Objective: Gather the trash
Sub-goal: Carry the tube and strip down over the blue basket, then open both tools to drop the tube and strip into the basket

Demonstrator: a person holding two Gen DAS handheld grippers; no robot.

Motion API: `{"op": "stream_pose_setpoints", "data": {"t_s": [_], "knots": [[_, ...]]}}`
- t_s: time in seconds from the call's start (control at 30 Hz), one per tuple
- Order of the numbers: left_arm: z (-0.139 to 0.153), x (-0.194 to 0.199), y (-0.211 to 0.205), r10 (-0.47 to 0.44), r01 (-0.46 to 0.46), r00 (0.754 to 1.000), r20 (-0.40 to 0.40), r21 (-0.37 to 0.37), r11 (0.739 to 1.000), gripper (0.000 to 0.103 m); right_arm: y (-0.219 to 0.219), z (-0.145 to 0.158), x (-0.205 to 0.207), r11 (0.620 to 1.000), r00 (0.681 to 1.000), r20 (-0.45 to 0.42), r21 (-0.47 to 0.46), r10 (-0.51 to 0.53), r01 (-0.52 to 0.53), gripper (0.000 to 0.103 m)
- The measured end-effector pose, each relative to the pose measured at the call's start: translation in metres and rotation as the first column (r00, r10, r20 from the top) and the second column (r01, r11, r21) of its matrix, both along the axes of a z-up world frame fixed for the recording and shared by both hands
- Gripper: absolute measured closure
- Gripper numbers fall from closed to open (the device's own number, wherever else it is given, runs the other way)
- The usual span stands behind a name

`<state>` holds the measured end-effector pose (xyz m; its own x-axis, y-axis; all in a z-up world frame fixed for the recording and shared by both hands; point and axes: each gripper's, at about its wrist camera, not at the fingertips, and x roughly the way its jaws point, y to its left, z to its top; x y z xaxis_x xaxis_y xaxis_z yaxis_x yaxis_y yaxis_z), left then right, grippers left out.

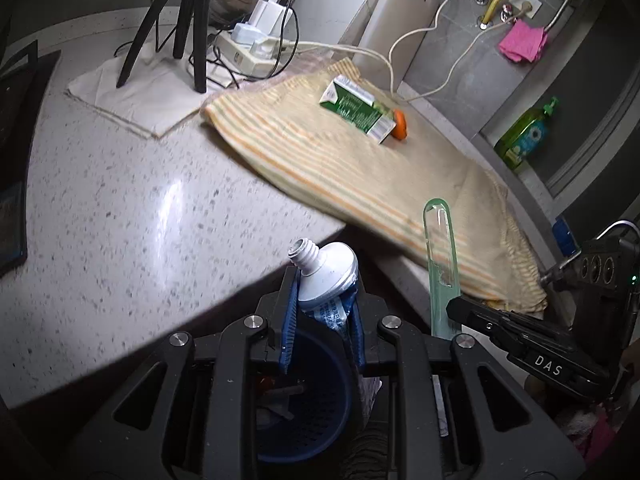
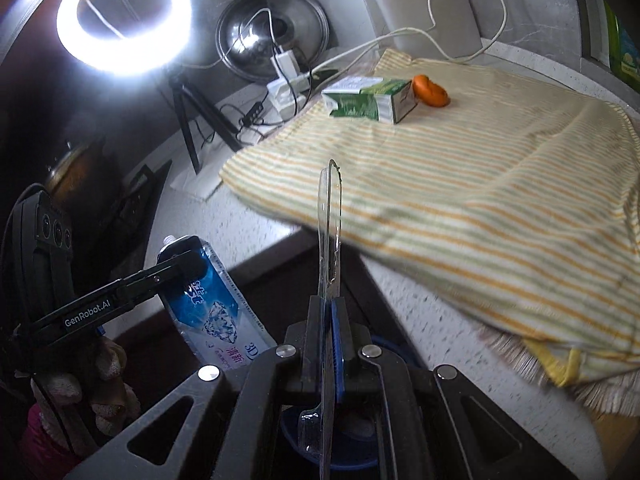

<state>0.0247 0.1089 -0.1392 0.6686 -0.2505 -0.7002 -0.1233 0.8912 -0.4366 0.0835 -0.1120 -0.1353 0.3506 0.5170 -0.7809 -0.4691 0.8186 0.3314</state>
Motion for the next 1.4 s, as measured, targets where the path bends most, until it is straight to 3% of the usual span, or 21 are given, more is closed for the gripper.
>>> {"op": "stream_pose_setpoints", "data": {"t_s": [0.57,1.1,1.23,1.3,1.4], "knots": [[-0.074,-0.012,-0.015,0.002,0.008,0.991,-0.131,0.071,0.997,0.081,0.020,-0.064,-0.019,0.992,0.999,-0.028,-0.115,0.039,-0.042,0.101],[-0.110,-0.009,-0.032,-0.015,0.044,0.978,-0.209,0.135,0.990,0.081,0.028,-0.104,-0.012,0.981,0.998,-0.059,-0.191,0.033,-0.044,0.101],[-0.116,-0.006,-0.034,-0.007,0.040,0.975,-0.223,0.145,0.989,0.081,0.030,-0.110,-0.011,0.978,0.997,-0.069,-0.203,0.032,-0.046,0.098],[-0.119,-0.005,-0.035,-0.006,0.041,0.972,-0.234,0.148,0.988,0.080,0.031,-0.113,-0.011,0.977,0.997,-0.070,-0.210,0.033,-0.047,0.090],[-0.125,-0.001,-0.038,-0.011,0.051,0.969,-0.248,0.156,0.986,0.069,0.033,-0.115,-0.012,0.974,0.997,-0.066,-0.220,0.039,-0.053,0.082]]}}
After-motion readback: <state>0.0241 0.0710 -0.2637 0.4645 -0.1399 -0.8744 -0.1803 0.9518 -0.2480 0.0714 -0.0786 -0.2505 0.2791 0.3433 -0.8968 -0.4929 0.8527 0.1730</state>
